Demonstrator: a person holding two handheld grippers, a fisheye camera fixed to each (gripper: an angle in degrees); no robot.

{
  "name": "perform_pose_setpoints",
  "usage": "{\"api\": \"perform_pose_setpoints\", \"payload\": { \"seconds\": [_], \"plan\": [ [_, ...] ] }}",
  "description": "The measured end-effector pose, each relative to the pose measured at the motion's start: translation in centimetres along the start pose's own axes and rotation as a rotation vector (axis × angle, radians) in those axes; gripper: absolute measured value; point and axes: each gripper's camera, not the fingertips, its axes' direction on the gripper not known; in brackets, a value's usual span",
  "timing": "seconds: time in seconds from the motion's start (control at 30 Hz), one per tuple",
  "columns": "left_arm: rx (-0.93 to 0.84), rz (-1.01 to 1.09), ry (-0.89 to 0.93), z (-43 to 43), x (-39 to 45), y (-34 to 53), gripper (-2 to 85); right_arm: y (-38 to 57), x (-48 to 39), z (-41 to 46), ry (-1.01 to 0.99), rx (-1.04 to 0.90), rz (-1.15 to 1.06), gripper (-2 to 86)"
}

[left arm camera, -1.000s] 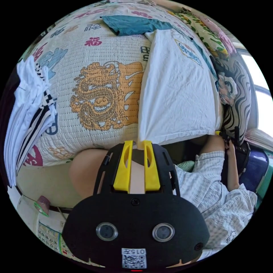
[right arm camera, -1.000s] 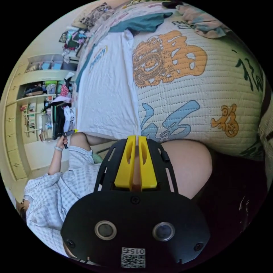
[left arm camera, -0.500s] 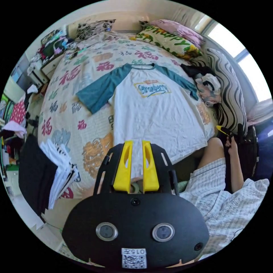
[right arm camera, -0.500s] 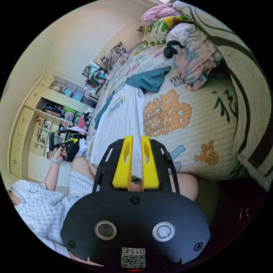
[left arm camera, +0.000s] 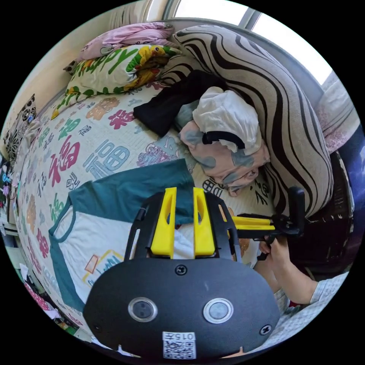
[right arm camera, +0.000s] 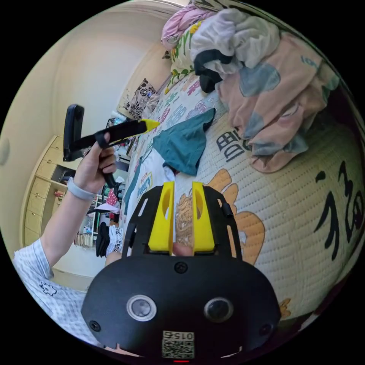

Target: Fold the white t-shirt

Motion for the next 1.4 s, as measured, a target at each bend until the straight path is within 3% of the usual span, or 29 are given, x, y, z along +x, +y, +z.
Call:
{"api": "perform_pose_setpoints", "payload": {
  "seconds": [0.23, 0.5, 0.67, 0.8, 1.0, 1.17, 1.4],
  "plan": [
    [-0.069, -0.052, -0.001, 7.5, -1.3, -5.6, 6.9, -2.7, 0.9, 2.7, -0.069, -0.028, 0.039, 7.2],
    [-0.06, -0.057, -0.002, 8.0, -3.9, -5.7, 1.5, -4.4, -0.9, 4.0, -0.073, -0.048, 0.019, 2.0],
    [0.141, -0.126, 0.198, 3.0, -8.9, -4.2, 0.0, -5.7, -5.6, 3.3, 0.017, -0.017, -0.089, 0.6],
    [0.363, -0.183, 0.34, -3.7, -16.2, 0.2, -0.3, -7.0, -10.6, 2.8, 0.066, 0.017, -0.207, 0.4],
    [0.544, -0.334, 0.373, -9.2, -27.3, 13.4, -0.3, -8.2, -21.0, 7.4, 0.061, -0.106, -0.452, 0.3],
    [0.538, -0.566, 0.415, -7.4, -33.8, 25.1, -0.4, -6.5, -26.6, 16.2, 0.106, -0.368, -0.557, 0.6],
    [0.519, -0.813, 0.483, -4.5, -38.0, 35.1, 0.4, -4.9, -29.4, 21.3, 0.156, -0.547, -0.545, 2.5]
  ]
}}
